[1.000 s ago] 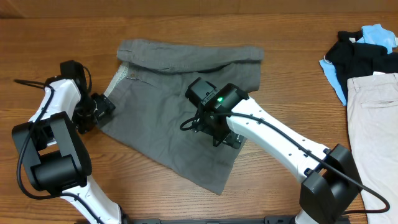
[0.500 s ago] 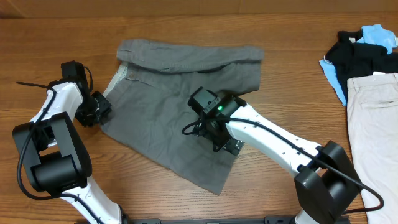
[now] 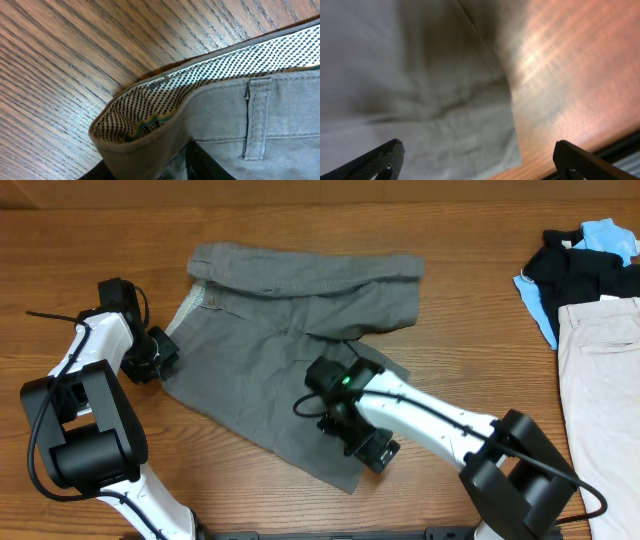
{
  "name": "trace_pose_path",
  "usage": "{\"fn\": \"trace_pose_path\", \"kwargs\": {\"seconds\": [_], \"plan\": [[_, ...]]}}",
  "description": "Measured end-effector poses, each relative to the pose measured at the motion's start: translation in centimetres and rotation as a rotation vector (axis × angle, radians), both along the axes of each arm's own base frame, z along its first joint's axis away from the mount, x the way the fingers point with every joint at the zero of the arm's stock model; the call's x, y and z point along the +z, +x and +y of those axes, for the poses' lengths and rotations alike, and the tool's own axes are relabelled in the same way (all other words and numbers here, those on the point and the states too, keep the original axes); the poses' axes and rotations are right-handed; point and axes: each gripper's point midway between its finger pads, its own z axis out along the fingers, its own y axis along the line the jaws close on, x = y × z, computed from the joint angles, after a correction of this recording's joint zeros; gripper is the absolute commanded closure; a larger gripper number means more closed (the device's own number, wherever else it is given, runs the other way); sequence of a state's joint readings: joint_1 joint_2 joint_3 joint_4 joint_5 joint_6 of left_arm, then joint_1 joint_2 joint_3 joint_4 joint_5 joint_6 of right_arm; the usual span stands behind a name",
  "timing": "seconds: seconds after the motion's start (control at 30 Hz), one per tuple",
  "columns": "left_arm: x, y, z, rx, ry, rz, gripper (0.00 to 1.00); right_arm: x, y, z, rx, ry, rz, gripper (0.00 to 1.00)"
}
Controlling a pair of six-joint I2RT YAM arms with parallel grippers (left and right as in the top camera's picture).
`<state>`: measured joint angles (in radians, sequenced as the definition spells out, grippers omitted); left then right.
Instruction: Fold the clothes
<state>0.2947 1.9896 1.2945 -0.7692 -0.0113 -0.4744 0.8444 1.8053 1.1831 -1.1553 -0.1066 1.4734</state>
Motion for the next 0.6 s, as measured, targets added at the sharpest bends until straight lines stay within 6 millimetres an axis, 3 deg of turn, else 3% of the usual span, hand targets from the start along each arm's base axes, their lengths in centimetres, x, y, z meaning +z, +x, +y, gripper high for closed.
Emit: {"fn": "trace_pose_path", "kwargs": {"seconds": [0.2,0.4,0.6], "plan": [[0.0,0.0,0.0,0.001,0.000,0.000,0.64,1.9,-2.4,1.9,-0.086,0.000,-0.066,0.00],[0.0,0.0,0.0,0.001,-0.001,0.000,0.65,2.0,-4.9,3.5,-0.239,-0.043,-0.119,0.00],[0.0,0.0,0.0,0.002,-0.001,0.000,0.65,1.9,-4.1,4.1,-0.247,-0.036,-0.207,0.00]]}}
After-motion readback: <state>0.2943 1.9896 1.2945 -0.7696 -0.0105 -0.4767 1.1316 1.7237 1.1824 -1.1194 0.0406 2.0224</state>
